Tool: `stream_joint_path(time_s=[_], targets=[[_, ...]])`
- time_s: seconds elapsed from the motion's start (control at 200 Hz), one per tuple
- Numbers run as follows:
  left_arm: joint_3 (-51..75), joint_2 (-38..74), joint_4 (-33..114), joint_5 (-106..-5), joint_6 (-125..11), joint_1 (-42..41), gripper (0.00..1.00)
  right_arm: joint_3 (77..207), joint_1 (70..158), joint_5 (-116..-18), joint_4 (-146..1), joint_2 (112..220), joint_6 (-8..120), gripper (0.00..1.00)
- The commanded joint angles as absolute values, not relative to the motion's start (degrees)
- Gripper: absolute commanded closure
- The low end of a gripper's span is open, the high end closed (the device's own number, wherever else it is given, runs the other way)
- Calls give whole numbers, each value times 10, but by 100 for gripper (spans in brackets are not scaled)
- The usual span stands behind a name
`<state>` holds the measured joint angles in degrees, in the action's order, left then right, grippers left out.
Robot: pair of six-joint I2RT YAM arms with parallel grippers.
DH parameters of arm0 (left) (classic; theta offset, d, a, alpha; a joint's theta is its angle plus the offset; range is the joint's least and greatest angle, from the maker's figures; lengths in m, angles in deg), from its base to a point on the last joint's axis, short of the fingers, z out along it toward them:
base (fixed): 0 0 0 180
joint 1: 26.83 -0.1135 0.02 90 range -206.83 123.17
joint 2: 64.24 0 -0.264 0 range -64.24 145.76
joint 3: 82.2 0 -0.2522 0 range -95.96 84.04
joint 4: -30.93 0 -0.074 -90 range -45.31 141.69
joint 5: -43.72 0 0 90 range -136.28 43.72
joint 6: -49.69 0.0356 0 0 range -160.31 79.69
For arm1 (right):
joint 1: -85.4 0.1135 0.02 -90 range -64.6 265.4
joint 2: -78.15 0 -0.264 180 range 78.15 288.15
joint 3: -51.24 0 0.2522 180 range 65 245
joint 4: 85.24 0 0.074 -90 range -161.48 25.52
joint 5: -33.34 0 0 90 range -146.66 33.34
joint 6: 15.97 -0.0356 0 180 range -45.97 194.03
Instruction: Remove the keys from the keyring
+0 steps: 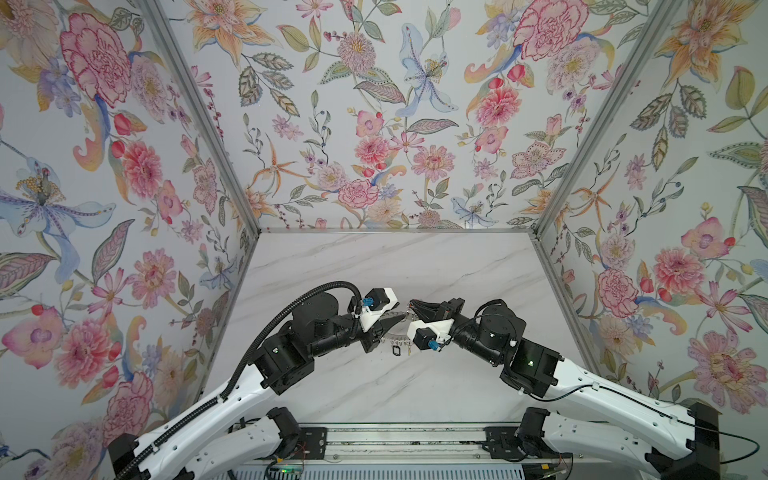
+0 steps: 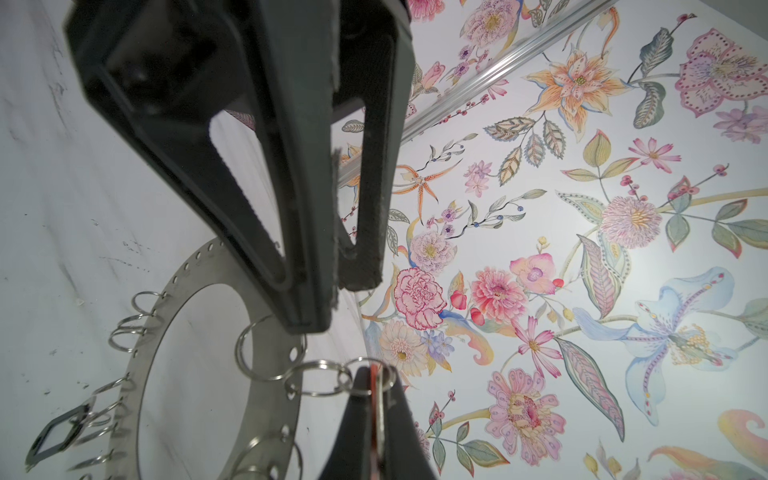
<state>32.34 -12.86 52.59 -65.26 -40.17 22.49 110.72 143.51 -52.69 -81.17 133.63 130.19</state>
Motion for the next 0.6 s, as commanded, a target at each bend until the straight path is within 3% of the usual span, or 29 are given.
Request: stream_joint_path(time_s=[0.0,0.41,0.596], targets=[[311,-120,535,-638,-422,235,74,1134,1439,-513,-828,1336,1282,100],[312,-81,515,-626,-412,238,70,1137,1446,-511,-826,1335,1271,100],[302,-57,507,-616,-402,238,76,1138,1451,-512,-820,1331,1271,100]])
